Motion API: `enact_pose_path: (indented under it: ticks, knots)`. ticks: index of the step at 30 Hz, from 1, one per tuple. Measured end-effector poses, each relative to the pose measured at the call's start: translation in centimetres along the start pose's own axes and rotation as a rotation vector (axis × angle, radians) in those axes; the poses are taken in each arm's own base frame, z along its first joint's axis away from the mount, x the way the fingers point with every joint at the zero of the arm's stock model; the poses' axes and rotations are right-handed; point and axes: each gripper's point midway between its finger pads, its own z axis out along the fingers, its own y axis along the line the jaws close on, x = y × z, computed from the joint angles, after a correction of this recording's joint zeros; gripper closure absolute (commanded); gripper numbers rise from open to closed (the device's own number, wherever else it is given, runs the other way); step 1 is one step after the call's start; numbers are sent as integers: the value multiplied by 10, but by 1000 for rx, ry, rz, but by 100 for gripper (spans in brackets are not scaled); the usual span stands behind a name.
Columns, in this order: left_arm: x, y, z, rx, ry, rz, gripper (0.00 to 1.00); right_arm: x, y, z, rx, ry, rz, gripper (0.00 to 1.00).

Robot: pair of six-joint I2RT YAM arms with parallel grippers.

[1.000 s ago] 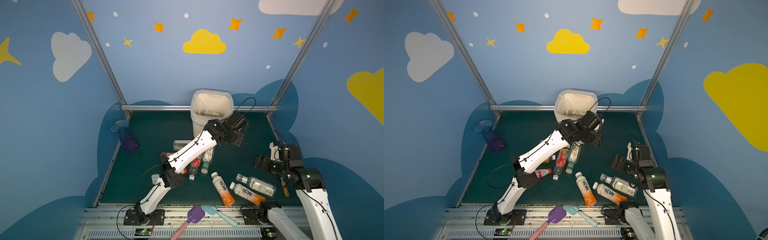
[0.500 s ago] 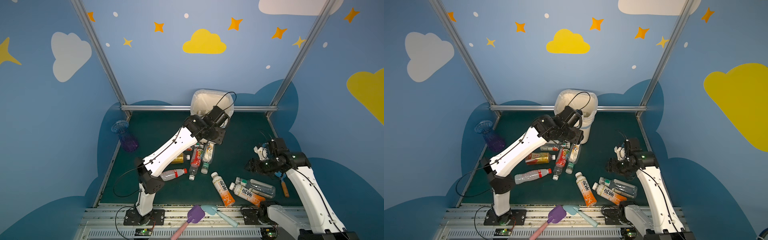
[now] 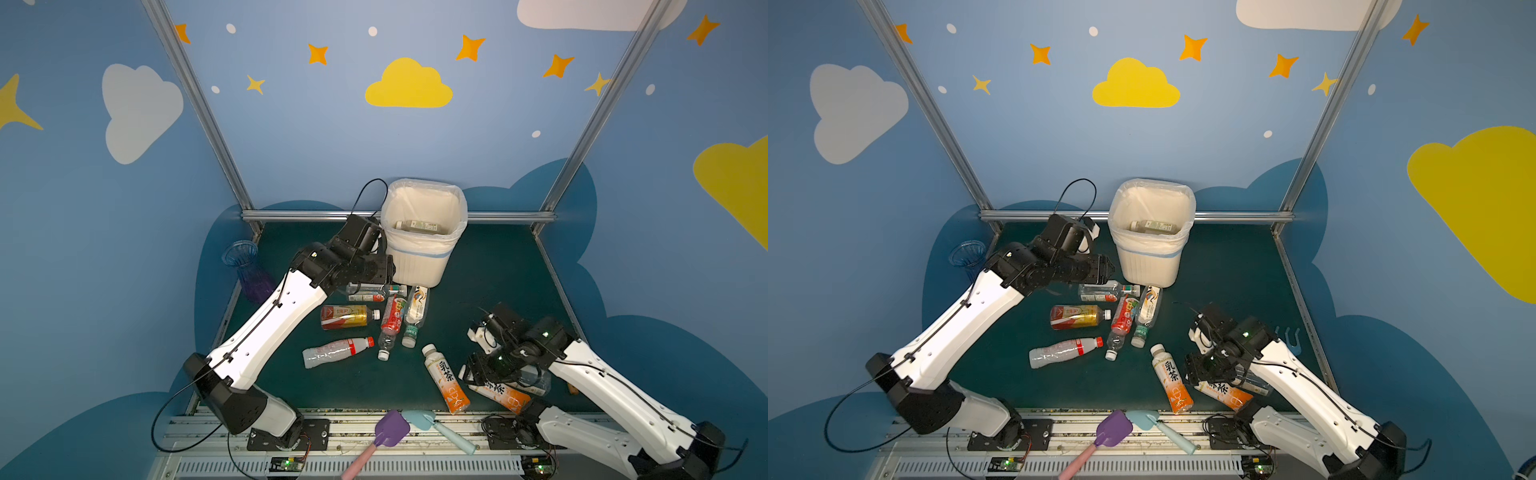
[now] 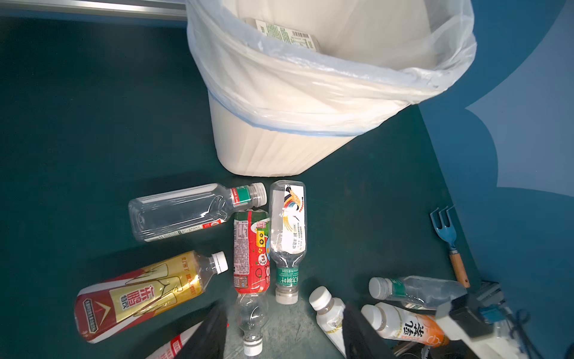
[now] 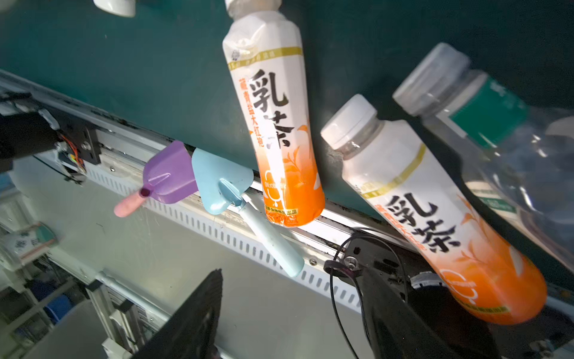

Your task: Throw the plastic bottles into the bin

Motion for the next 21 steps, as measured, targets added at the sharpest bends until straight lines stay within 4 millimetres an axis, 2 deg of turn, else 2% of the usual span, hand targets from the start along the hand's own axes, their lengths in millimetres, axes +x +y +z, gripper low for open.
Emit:
enact_pose_path:
  ticks: [5, 10, 21]
  knots:
    - [5, 10, -13, -3, -21, -20, 38, -12, 16, 29, 66, 40, -26, 28]
    - [10, 23, -21, -24, -33, -38, 37, -24, 18, 55, 145, 88, -20, 28]
    - [20, 56, -55, -74, -90, -90, 37, -49, 18, 86, 240, 131, -21, 27]
